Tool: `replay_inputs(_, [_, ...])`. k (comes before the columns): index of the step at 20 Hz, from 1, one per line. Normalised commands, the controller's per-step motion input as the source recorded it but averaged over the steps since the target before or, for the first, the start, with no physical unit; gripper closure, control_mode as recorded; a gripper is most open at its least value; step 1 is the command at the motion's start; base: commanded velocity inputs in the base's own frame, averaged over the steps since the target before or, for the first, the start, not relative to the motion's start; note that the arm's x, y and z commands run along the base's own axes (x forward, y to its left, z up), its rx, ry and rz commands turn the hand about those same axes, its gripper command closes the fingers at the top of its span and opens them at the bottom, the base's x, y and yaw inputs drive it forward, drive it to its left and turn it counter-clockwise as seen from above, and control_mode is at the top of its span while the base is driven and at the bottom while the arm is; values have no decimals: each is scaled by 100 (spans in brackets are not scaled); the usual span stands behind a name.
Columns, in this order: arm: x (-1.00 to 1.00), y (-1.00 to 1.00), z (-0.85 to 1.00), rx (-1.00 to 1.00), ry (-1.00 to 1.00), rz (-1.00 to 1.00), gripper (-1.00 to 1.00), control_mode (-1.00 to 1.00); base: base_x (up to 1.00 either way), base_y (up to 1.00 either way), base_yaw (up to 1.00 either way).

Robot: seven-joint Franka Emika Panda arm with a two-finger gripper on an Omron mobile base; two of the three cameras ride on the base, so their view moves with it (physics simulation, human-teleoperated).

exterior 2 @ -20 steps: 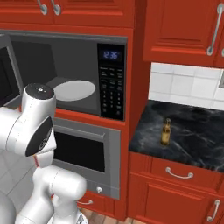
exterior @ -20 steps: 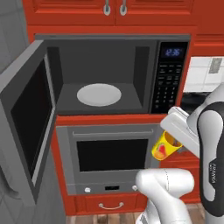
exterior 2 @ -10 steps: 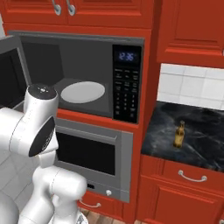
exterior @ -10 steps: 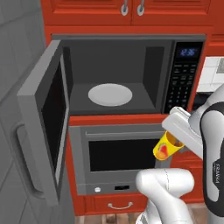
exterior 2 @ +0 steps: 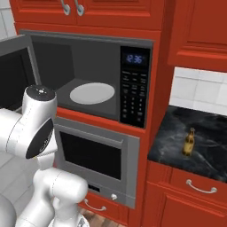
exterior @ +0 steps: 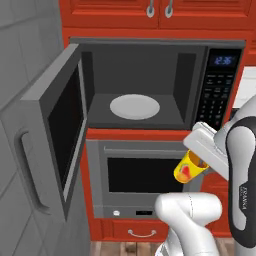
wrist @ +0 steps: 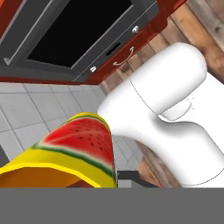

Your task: Place the microwavable item in the microwave. Then, close the microwave door and press the start button.

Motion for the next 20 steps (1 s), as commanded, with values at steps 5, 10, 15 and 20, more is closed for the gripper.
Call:
replay_inputs(5, [0, 0, 0, 0, 0, 0, 100, 100, 12, -19, 27])
replay_inputs(10, [0, 0, 0, 0, 0, 0, 100, 100, 17, -37, 26])
replay_inputs(15, [0, 0, 0, 0, 0, 0, 100, 100, 13, -19, 18])
replay_inputs(20, [0, 0, 0, 0, 0, 0, 100, 100, 10, -5, 10])
